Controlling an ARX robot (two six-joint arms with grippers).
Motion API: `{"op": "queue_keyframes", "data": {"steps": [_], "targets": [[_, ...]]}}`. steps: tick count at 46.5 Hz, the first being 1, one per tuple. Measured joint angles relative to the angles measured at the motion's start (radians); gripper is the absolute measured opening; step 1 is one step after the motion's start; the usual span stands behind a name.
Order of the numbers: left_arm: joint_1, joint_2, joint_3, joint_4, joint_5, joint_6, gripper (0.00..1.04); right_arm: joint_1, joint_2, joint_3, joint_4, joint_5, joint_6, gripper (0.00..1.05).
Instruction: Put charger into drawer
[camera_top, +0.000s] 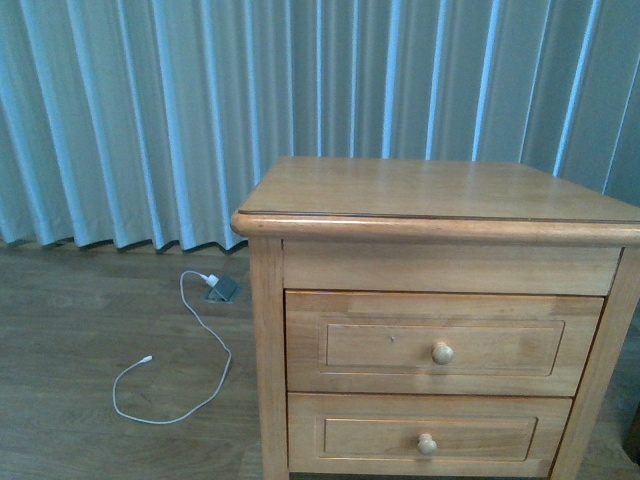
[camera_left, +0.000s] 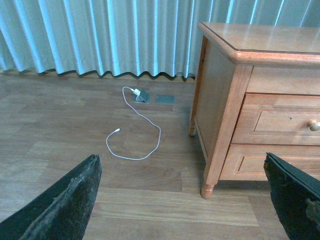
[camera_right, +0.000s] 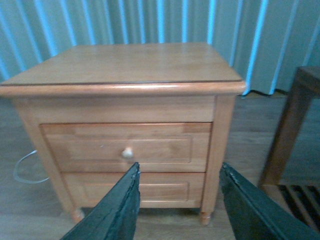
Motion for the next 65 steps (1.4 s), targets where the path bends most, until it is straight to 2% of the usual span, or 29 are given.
{"op": "queue_keyframes", "data": {"steps": [2,6,11,43,48,65], "targets": [[0.000,0.000,0.000,0.000,0.000,0.000,0.99,-0.051,-0.022,-0.019,-0.006,-0.063,-0.009,0.39],[0.000,0.000,0.000,0.000,0.000,0.000,0.99,-0.081,-0.068,-0.050,-0.021,-0.064,-0.012,0.17],[0.000,0.000,0.000,0.000,0.000,0.000,0.99,-0.081,-0.105,-0.070,-0.037,-0.068,-0.017,0.01],[0.000,0.000,0.000,0.000,0.000,0.000,0.99,-0.082,-0.329,-0.151,-0.169,-0.069,-0.018,0.02],[0.000,-0.001,0.000,0.000,-0.001,0.000,0.99,-0.082,-0.462,-0.150,-0.336,-0.071,-0.018,0.02],[0.000,-0.001,0.000,0.000,0.000,0.000,0.99,-0.082,-0.501,-0.150,-0.347,-0.071,-0.018,0.02]]}}
